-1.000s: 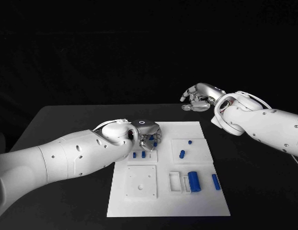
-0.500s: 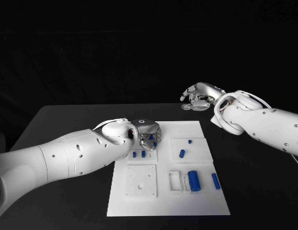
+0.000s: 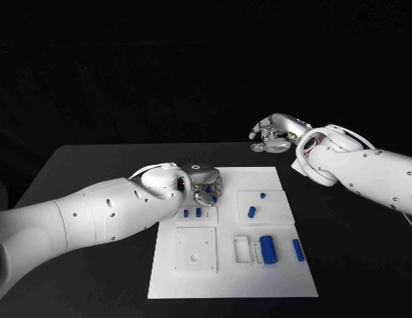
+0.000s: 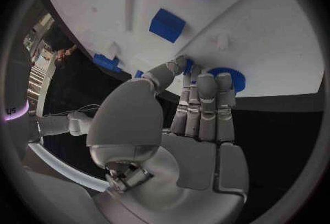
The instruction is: Assemble the parts on the task board
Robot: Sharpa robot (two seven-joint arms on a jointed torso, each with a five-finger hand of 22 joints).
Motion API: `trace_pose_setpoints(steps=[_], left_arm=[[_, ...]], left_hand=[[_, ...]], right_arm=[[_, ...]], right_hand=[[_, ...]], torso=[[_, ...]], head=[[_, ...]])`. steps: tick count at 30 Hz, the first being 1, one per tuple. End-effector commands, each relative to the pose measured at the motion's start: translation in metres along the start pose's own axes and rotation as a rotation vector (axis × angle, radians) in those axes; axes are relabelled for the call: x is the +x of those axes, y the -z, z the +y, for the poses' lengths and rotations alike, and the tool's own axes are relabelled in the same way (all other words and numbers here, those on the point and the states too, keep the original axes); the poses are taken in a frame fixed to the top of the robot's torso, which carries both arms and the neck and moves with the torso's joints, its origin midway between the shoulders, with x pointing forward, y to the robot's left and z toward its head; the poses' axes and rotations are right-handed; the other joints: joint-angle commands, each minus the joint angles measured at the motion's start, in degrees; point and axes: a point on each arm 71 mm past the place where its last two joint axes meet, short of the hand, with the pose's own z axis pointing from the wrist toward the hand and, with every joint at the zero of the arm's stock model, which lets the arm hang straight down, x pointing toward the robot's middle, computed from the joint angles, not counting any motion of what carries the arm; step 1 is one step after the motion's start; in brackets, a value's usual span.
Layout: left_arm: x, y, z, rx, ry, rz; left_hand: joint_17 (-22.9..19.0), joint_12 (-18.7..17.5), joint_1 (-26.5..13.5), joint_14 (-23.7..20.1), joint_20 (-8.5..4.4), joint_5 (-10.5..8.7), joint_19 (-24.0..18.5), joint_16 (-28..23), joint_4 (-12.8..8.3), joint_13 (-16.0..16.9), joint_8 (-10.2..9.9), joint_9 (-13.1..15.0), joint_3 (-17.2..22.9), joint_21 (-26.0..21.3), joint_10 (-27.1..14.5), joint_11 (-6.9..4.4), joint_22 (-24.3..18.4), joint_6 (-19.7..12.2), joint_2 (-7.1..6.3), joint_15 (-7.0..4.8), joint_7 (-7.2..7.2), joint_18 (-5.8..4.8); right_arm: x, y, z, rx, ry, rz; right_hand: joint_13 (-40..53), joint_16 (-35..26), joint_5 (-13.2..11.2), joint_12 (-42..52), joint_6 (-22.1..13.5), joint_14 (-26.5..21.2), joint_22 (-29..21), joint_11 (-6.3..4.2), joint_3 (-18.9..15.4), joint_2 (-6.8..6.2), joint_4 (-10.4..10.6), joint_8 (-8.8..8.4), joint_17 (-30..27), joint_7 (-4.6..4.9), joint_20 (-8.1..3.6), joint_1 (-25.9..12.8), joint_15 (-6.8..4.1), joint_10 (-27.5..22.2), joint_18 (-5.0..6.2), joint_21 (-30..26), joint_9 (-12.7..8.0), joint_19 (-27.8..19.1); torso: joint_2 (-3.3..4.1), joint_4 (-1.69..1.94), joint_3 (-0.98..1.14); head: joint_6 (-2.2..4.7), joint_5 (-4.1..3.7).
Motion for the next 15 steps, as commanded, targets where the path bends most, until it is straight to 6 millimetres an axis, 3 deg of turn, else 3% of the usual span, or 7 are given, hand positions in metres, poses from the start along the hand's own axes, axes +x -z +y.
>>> trace_pose_setpoints(steps=[1,15], left_arm=[[0.0099,0.0003,0.0020,-0.023,-0.002,0.058],[0.0139,0.0003,0.0020,-0.020,0.001,0.058]], left_hand=[[0.1,0.5,0.0,0.4,-1.19,-0.20,0.6,0.3,0.3,0.3,0.4,-0.1,0.0,0.3,0.7,-0.09,1.0,0.7,0.89,-0.24,-0.24,1.35],[0.2,2.5,0.1,3.0,-2.09,0.10,2.2,1.1,0.2,1.1,2.1,0.2,0.1,1.0,3.8,-1.18,1.0,4.2,3.00,-1.31,-1.47,1.43]], right_arm=[[0.0007,-0.0002,0.0016,-0.013,0.000,0.006],[0.0006,-0.0001,0.0015,-0.012,0.000,0.006]], right_hand=[[-0.1,-0.3,0.3,0.3,0.0,0.0,0.8,0.23,0.0,0.26,-0.2,-0.30,0.0,0.36,-0.39,-0.2,-0.16,-0.1,3.05,-0.2,0.0,0.2],[-0.1,-0.3,0.3,0.3,0.0,0.0,0.8,0.22,0.0,0.28,-0.1,-0.27,0.0,0.35,-0.38,-0.2,-0.16,-0.1,3.05,-0.2,0.0,0.2]], torso=[[0.03,-0.02,-0.02],[0.01,-0.04,0.03]], head=[[-0.04,-0.01],[-0.18,-0.07]])
